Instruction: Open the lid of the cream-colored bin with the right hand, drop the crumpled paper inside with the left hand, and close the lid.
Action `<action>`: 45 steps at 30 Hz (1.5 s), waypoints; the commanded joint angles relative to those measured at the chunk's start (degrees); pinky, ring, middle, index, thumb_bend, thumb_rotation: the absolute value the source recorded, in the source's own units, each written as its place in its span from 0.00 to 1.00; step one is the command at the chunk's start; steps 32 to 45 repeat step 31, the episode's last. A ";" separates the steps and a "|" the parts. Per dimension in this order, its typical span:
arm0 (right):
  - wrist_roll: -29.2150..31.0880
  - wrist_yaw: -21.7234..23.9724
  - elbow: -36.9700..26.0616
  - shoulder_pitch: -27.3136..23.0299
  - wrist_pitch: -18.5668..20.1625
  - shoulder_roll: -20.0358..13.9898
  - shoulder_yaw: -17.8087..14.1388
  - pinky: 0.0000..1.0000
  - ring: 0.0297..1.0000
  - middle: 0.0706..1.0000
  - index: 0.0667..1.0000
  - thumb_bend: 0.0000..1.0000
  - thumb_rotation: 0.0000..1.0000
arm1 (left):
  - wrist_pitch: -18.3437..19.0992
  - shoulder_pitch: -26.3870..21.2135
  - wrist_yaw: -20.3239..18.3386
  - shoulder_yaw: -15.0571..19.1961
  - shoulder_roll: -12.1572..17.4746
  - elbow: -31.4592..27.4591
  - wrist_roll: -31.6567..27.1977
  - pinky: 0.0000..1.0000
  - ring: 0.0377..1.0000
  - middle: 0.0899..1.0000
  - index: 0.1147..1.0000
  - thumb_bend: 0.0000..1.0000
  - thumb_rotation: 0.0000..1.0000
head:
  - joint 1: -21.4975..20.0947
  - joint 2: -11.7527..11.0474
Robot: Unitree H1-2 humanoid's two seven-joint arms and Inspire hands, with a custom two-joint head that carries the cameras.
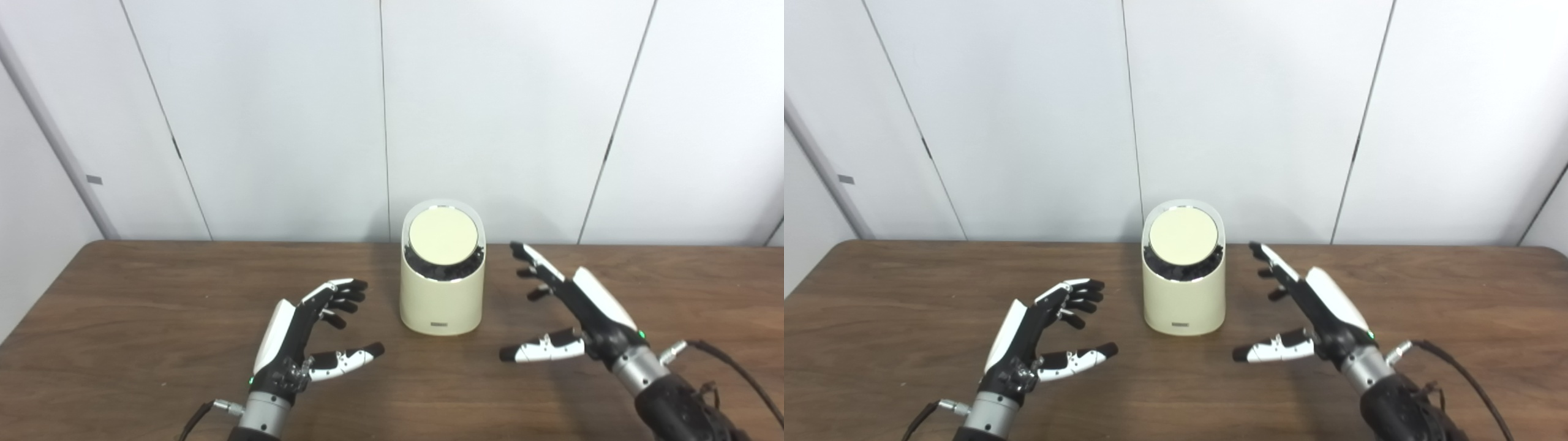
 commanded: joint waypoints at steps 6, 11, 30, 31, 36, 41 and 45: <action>2.64 -3.22 -0.30 -0.33 -2.52 0.79 -1.28 0.73 0.87 0.94 0.96 0.81 0.21 | -3.04 -2.46 -0.12 0.36 0.48 0.11 -2.03 0.53 0.65 0.72 0.76 0.72 0.07 | -0.74 -0.29; 3.24 -3.83 -0.62 0.49 -1.47 1.50 -0.83 0.71 0.88 0.95 0.95 0.81 0.21 | -2.53 -2.69 -0.31 0.41 0.60 0.21 -2.49 0.53 0.67 0.72 0.79 0.73 0.07 | -1.58 -0.59; 0.86 -7.35 -2.53 1.04 -0.23 6.17 0.08 0.66 0.83 0.91 0.91 0.81 0.27 | -4.33 -2.87 -2.42 2.64 1.84 -0.07 -7.90 0.57 0.69 0.75 0.87 0.71 0.07 | -8.26 -1.72; 0.63 -7.44 -2.63 1.05 -0.19 6.22 0.15 0.65 0.83 0.91 0.91 0.81 0.27 | -4.34 -2.94 -2.50 2.70 1.95 -0.01 -7.98 0.57 0.69 0.75 0.86 0.71 0.07 | -8.26 -1.72; 0.63 -7.44 -2.63 1.05 -0.19 6.22 0.15 0.65 0.83 0.91 0.91 0.81 0.27 | -4.34 -2.94 -2.50 2.70 1.95 -0.01 -7.98 0.57 0.69 0.75 0.86 0.71 0.07 | -8.26 -1.72; 0.63 -7.44 -2.63 1.05 -0.19 6.22 0.15 0.65 0.83 0.91 0.91 0.81 0.27 | -4.34 -2.94 -2.50 2.70 1.95 -0.01 -7.98 0.57 0.69 0.75 0.86 0.71 0.07 | -8.26 -1.72; 0.63 -7.44 -2.63 1.05 -0.19 6.22 0.15 0.65 0.83 0.91 0.91 0.81 0.27 | -4.34 -2.94 -2.50 2.70 1.95 -0.01 -7.98 0.57 0.69 0.75 0.86 0.71 0.07 | -8.26 -1.72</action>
